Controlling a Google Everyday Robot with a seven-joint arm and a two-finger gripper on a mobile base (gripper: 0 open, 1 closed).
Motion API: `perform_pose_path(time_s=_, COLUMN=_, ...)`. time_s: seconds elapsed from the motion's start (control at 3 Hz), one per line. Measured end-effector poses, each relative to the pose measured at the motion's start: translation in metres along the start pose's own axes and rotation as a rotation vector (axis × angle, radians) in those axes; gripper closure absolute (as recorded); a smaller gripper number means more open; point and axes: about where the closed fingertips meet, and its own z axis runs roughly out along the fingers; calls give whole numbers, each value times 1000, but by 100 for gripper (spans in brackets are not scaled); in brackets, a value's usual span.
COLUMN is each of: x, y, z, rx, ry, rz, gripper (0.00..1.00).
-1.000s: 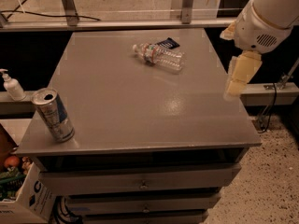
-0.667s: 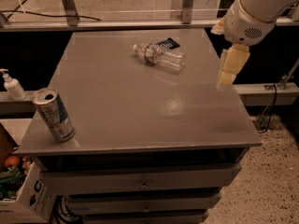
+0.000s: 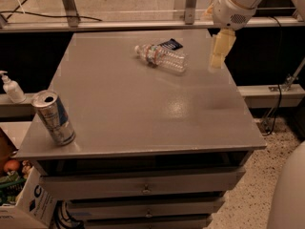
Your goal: Move rxbar blueberry near redbull can
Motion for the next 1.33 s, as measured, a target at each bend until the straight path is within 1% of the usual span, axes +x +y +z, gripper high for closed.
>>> perform_pose_path(time_s=0.33, x=0, y=0, z=0, rx=0, ry=0, rz=0, gripper=0)
perform_pose_path(time_s=0.67, x=8, y=4, z=-4, rx=37, ry=-38, rz=-32, gripper=0)
perform_pose_path(time_s=1.0, x=19, y=-1, z=3, rx=87, ry=-95, rz=-96, gripper=0)
perform_pose_path(time_s=1.33, x=32, y=-18, z=13, rx=145, ry=-127, rz=-147, gripper=0)
